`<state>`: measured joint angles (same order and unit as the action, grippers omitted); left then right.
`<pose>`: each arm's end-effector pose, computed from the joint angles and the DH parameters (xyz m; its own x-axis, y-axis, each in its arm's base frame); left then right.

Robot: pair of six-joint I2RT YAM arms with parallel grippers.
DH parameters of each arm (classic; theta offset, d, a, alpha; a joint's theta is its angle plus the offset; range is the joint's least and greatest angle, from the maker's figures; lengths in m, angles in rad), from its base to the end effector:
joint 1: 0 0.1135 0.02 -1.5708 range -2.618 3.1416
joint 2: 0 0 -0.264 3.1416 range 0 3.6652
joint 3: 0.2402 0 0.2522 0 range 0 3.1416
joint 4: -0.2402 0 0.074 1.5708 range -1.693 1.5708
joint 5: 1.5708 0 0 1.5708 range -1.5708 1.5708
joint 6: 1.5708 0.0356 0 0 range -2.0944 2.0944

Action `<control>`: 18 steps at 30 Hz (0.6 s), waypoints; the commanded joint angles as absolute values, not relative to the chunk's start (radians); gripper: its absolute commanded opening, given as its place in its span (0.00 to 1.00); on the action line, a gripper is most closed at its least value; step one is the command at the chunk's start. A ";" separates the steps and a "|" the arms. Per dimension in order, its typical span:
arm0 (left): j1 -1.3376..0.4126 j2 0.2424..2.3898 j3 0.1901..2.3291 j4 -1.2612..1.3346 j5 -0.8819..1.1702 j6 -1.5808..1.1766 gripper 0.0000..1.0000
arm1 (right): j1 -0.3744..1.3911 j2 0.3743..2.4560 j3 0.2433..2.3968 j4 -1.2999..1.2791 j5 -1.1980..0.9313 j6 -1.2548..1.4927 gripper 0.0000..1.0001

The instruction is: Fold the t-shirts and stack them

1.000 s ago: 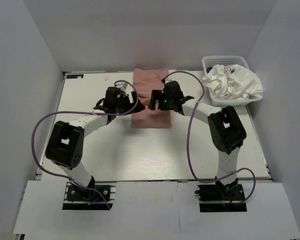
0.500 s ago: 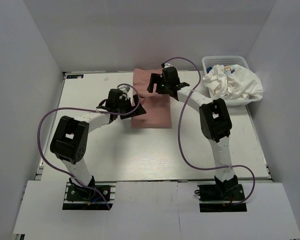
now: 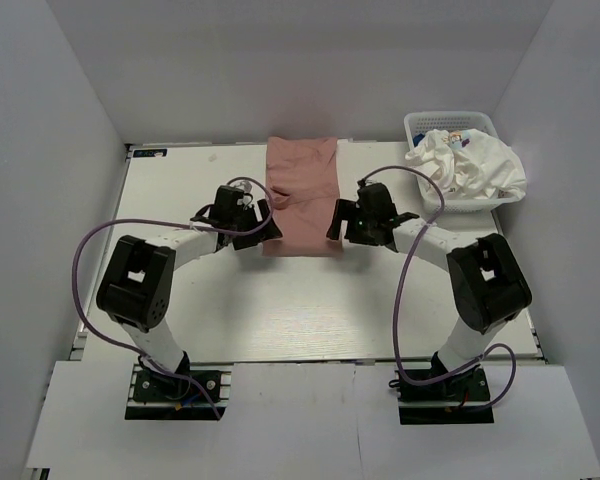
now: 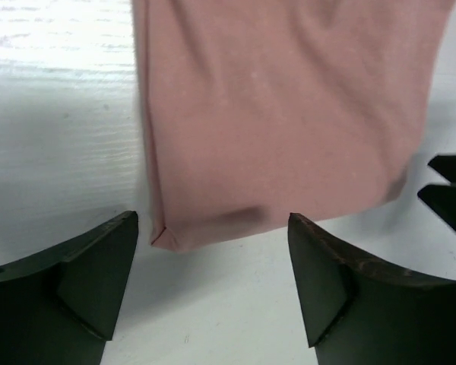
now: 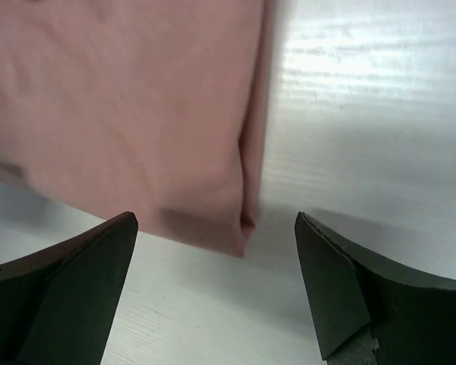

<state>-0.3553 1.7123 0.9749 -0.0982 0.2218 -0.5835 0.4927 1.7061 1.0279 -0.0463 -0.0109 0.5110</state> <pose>0.3271 -0.1297 0.1739 -0.8435 -0.2603 -0.4699 0.0155 0.8626 -0.5057 0.3224 0.1735 0.1955 -0.7442 0.1555 -0.6496 -0.1332 0.9184 0.3725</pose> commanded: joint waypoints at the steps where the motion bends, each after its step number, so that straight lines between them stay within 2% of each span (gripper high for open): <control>1: -0.357 1.733 0.960 -0.127 0.189 -0.609 0.86 | 0.492 1.689 0.994 -0.060 -0.037 0.560 0.90; 2: -0.348 1.747 0.960 -0.127 0.198 -0.621 0.82 | 0.494 1.700 0.985 -0.057 -0.044 0.566 0.88; 7: -0.362 1.767 0.979 -0.175 0.187 -0.598 0.51 | 0.495 1.736 0.951 -0.022 -0.113 0.609 0.82; 11: -0.362 1.776 0.925 -0.164 0.198 -0.607 0.43 | 0.494 1.738 0.901 0.035 -0.149 0.640 0.78; 13: -0.362 1.788 0.925 -0.164 0.212 -0.607 0.33 | 0.497 1.746 0.878 0.070 -0.179 0.647 0.70; 17: -0.362 1.789 0.879 -0.132 0.222 -0.607 0.32 | 0.497 1.772 0.867 0.112 -0.163 0.650 0.62; 18: -0.362 1.789 0.879 -0.123 0.222 -0.607 0.28 | 0.494 1.778 0.867 0.120 -0.161 0.658 0.57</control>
<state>-0.3557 1.7763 0.9272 -0.0849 0.2211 -0.6170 0.4919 1.7401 0.8932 0.0837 -0.1493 0.6346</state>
